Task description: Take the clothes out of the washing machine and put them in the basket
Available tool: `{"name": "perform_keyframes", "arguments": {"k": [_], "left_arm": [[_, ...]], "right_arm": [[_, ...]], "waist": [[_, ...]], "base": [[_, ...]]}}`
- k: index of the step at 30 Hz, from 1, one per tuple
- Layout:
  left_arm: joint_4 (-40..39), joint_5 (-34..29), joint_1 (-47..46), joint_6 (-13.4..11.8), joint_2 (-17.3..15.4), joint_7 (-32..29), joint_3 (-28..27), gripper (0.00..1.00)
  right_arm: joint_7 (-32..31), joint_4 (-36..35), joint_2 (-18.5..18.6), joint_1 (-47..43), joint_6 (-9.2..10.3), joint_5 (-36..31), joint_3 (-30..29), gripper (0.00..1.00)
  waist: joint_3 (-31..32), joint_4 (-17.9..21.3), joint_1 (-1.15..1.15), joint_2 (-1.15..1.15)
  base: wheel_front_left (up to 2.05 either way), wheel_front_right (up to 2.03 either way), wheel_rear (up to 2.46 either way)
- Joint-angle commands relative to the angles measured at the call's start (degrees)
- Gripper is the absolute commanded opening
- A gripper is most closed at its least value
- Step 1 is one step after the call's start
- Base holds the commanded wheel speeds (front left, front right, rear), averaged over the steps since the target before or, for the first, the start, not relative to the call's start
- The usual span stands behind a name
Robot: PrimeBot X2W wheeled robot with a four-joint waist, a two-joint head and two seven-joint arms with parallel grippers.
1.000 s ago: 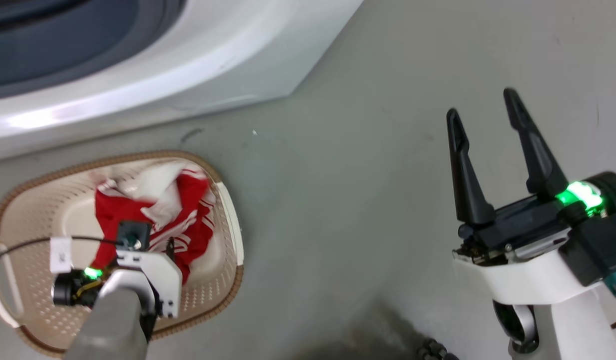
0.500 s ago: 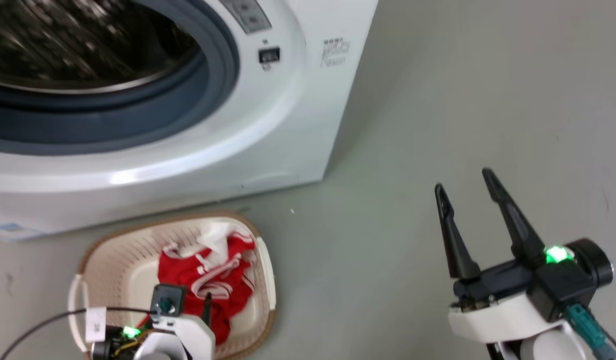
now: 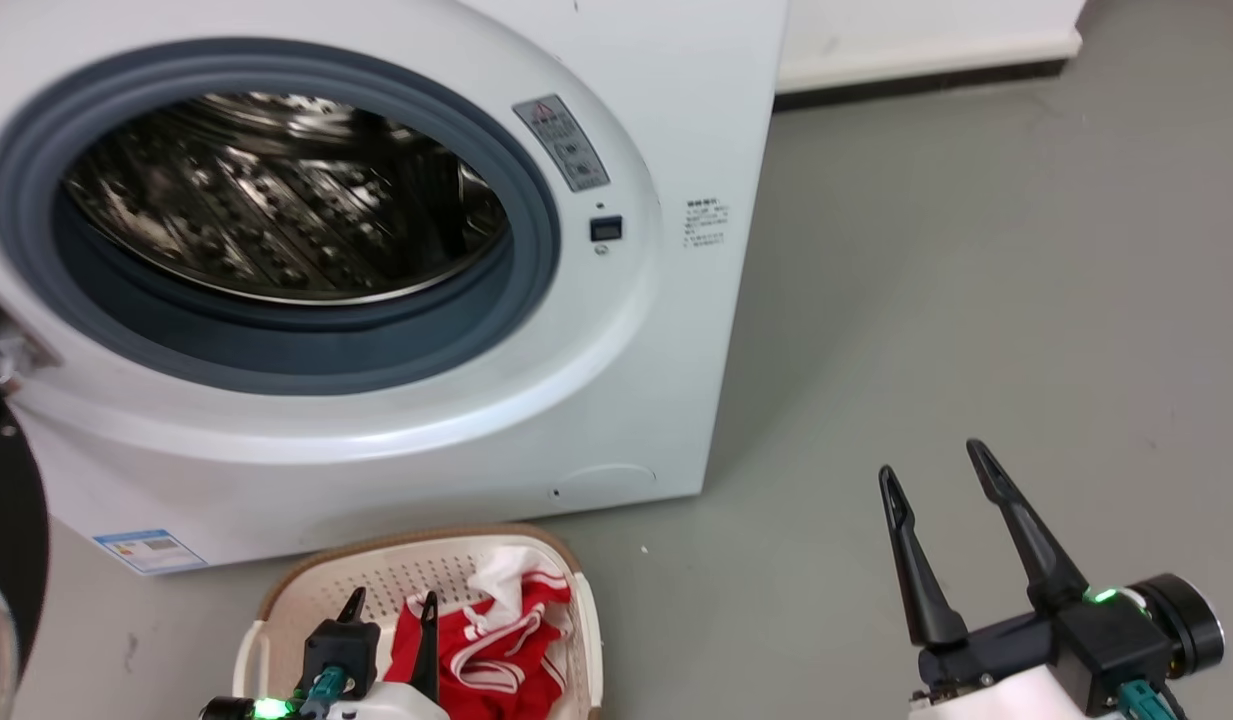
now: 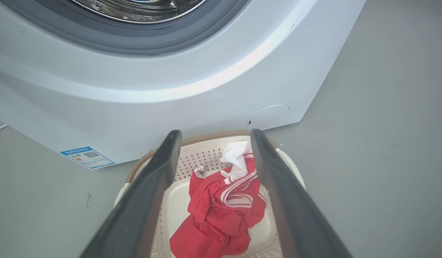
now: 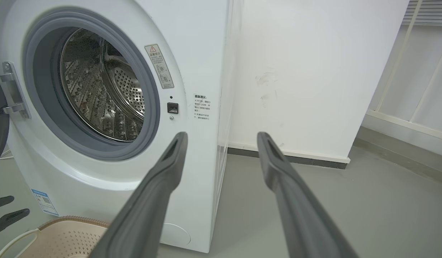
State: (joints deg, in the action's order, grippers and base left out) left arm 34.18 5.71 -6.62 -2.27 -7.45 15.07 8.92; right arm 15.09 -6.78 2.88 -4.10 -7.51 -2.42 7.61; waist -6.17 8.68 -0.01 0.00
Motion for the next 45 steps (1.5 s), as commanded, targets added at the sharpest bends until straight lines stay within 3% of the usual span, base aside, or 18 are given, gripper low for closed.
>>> {"name": "perform_keyframes", "arguments": {"k": [1, 11, 20, 30, 45], "left_arm": [[-1.81, -0.34, 1.14, -0.49, 0.24, 0.14, -0.38, 1.00], [-18.86, -2.77, 8.00, -3.77, 1.38, 0.15, -3.46, 1.00], [-30.32, -3.37, 12.05, -5.27, 2.62, 0.15, -6.43, 1.00], [-36.55, -4.21, 15.97, -5.33, 3.66, 0.15, -7.86, 1.00], [-36.41, -4.98, 17.56, -4.82, 4.17, 0.15, -7.53, 1.00]], "right_arm": [[0.11, 0.14, -0.01, -0.91, 0.04, -0.11, -0.18, 1.00], [0.11, -0.17, -0.01, -4.12, 0.04, 0.41, -1.79, 1.00], [0.11, -0.27, -0.01, -5.52, 0.04, 1.58, -3.31, 1.00], [0.11, 0.43, -0.02, -6.75, 0.04, 4.07, -5.44, 1.00], [0.11, 1.85, -0.01, -7.25, 0.04, 5.10, -6.20, 1.00]], "waist": [[2.06, -1.24, 0.01, 0.00], [5.15, -2.90, 0.01, 0.00], [6.19, -3.94, 0.01, 0.00], [7.52, -4.54, 0.01, 0.00], [8.15, -5.18, 0.01, 0.00]], "base": [[0.00, 0.00, 0.00], [0.00, 0.00, 0.00], [0.00, 0.00, 0.00], [0.00, 0.00, 0.00], [0.00, 0.00, 0.00]]}}
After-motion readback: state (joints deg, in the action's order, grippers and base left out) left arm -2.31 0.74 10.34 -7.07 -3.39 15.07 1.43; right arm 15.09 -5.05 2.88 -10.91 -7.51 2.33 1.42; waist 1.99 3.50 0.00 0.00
